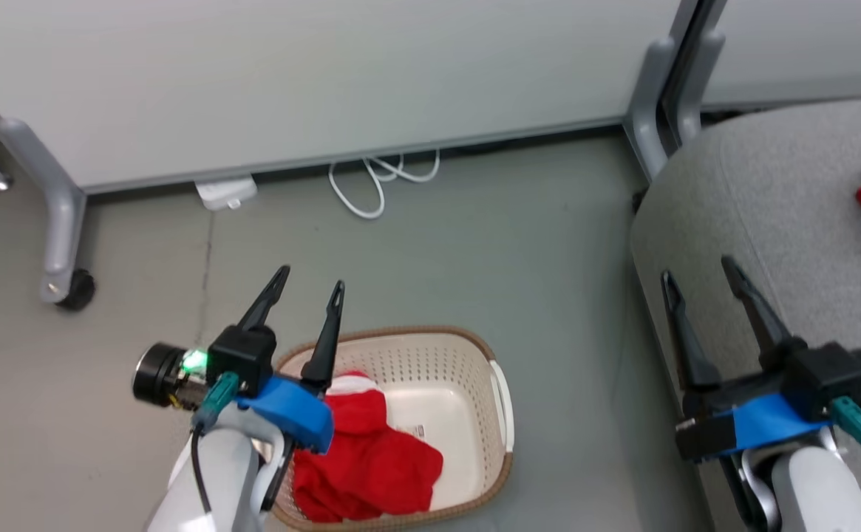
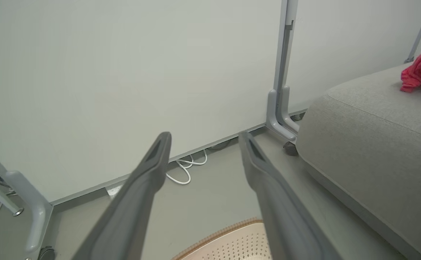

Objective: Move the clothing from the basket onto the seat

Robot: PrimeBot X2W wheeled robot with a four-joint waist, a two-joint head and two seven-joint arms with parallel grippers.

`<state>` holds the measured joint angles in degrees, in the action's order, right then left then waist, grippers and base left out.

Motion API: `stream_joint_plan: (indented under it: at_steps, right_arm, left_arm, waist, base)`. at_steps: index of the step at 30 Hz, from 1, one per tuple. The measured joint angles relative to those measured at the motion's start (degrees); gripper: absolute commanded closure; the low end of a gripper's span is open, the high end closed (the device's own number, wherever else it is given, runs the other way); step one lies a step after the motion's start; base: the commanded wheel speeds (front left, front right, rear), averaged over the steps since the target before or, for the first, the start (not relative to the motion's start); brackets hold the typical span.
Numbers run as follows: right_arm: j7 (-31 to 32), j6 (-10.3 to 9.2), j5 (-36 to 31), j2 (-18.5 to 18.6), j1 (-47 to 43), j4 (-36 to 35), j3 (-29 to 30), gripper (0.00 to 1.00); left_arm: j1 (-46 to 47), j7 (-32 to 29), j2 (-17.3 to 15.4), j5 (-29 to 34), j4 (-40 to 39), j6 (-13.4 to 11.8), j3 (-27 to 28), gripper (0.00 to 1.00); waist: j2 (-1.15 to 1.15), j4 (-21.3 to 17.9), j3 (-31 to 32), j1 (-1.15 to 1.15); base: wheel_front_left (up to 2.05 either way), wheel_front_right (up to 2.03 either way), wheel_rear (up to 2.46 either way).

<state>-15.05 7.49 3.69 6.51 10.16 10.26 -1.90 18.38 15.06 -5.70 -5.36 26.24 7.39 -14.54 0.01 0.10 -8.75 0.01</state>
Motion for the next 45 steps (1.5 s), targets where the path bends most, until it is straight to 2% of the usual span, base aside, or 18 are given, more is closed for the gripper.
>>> stream_joint_plan:
  at_steps: [12,24,35,45]
  right_arm:
    - [0.0,0.00,0.8,0.9,9.8,-2.7,-2.1,0.00]
    - [0.0,0.00,1.0,1.0,17.4,-5.9,-2.1,0.00]
    - [0.0,0.00,1.0,0.7,21.8,-9.6,-1.4,0.00]
    - [0.0,0.00,1.1,0.7,23.7,-12.3,-1.1,0.00]
  left_arm:
    - [14.7,0.0,-4.8,-2.3,18.6,0.0,-15.3,0.00]
    - [27.4,-0.6,-6.3,-5.3,36.2,0.0,-31.7,0.00]
    - [35.8,-6.5,-7.3,-9.6,42.8,0.0,-44.0,0.00]
    - [41.2,-15.4,-9.3,-13.1,45.5,0.0,-50.3,0.00]
  waist:
    - [0.00,-4.7,-13.7,0.01]
    - [-0.01,-8.4,-27.9,0.01]
    - [-0.01,-10.3,-39.8,0.01]
    - [-0.01,-11.9,-47.7,0.01]
  base:
    - [0.00,0.00,0.00]
    - [0.00,0.00,0.00]
    - [0.00,0.00,0.00]
    - [0.00,0.00,0.00]
